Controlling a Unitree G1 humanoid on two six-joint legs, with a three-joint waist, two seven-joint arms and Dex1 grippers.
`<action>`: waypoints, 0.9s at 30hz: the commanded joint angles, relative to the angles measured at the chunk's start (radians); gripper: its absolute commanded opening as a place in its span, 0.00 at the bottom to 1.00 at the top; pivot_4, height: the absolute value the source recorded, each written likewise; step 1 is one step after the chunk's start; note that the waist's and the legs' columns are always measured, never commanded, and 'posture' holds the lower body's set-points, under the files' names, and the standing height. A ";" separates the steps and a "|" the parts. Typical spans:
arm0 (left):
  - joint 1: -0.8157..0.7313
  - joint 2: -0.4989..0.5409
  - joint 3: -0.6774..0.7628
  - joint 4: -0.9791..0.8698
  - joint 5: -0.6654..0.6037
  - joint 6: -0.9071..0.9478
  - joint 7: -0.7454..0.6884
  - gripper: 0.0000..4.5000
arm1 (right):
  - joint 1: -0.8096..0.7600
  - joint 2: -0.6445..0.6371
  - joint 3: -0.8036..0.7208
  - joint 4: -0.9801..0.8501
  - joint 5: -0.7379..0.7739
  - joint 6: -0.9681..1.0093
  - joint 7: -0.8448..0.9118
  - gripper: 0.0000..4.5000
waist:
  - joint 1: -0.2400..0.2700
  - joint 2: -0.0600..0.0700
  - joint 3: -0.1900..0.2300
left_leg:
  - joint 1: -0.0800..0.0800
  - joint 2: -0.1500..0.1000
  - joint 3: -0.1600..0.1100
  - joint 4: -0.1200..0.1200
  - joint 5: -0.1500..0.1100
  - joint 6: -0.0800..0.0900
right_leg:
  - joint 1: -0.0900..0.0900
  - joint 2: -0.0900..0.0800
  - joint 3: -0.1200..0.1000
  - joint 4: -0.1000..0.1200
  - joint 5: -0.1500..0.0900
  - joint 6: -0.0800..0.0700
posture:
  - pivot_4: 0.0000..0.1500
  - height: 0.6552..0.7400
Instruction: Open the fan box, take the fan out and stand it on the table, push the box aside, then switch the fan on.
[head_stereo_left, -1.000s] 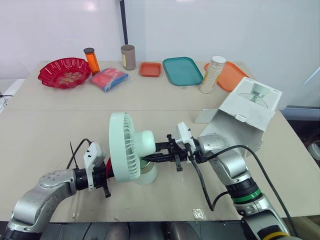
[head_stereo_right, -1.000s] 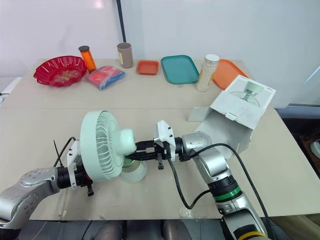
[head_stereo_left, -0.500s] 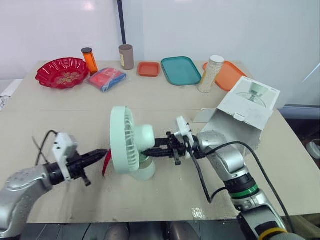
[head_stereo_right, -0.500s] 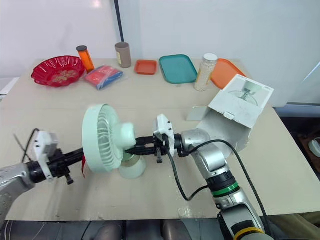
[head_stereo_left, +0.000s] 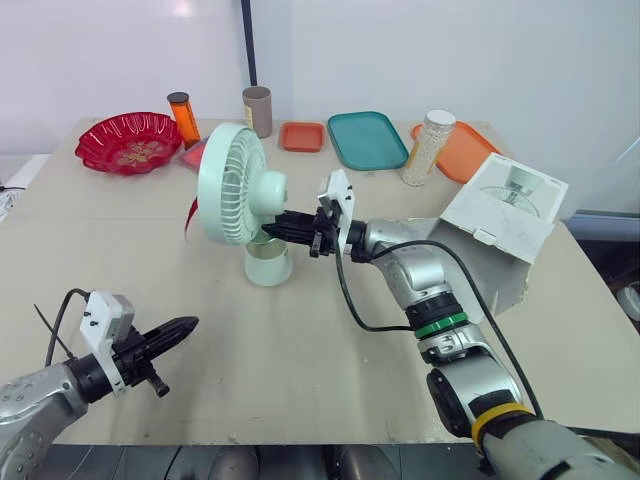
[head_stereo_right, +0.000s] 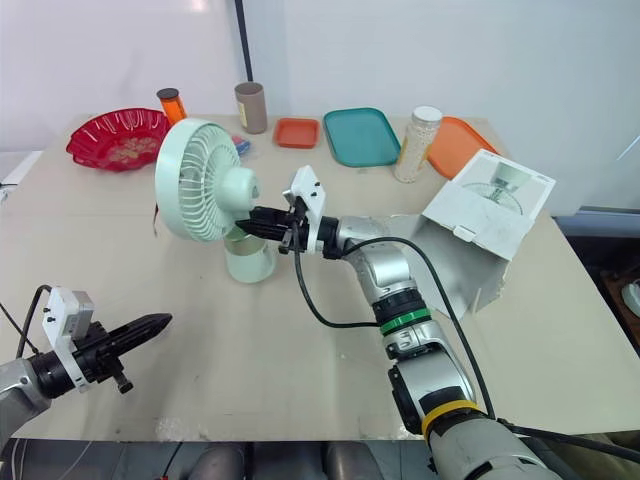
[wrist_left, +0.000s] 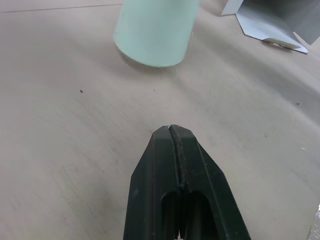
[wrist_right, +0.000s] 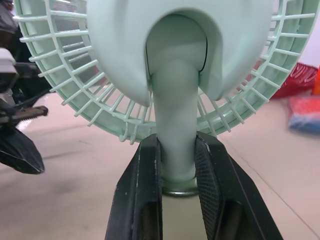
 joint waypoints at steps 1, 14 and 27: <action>0.013 -0.014 -0.002 -0.045 0.003 -0.023 0.022 0.01 | -0.065 0.021 -0.009 0.015 -0.017 -0.061 0.002 0.08 | -0.002 0.000 0.000 | 0.000 0.000 0.000 0.000 0.000 0.000 | 0.000 0.000 0.000 0.000 0.000 0.000 | 1.00 1.00; 0.005 -0.016 -0.023 -0.053 0.008 -0.028 0.044 0.00 | -0.040 0.031 0.009 0.054 -0.076 -0.078 0.031 0.42 | -0.003 0.000 0.000 | 0.001 0.000 0.000 0.000 0.000 0.000 | 0.000 0.001 0.000 0.001 0.001 -0.001 | 1.00 1.00; -0.105 0.012 -0.014 -0.014 0.012 -0.008 0.084 0.00 | -0.007 -0.027 0.002 -0.034 -0.056 -0.024 0.093 0.99 | 0.001 0.000 0.000 | 0.001 0.000 0.000 0.000 0.000 0.000 | 0.000 0.000 0.000 0.001 0.001 -0.001 | 1.00 1.00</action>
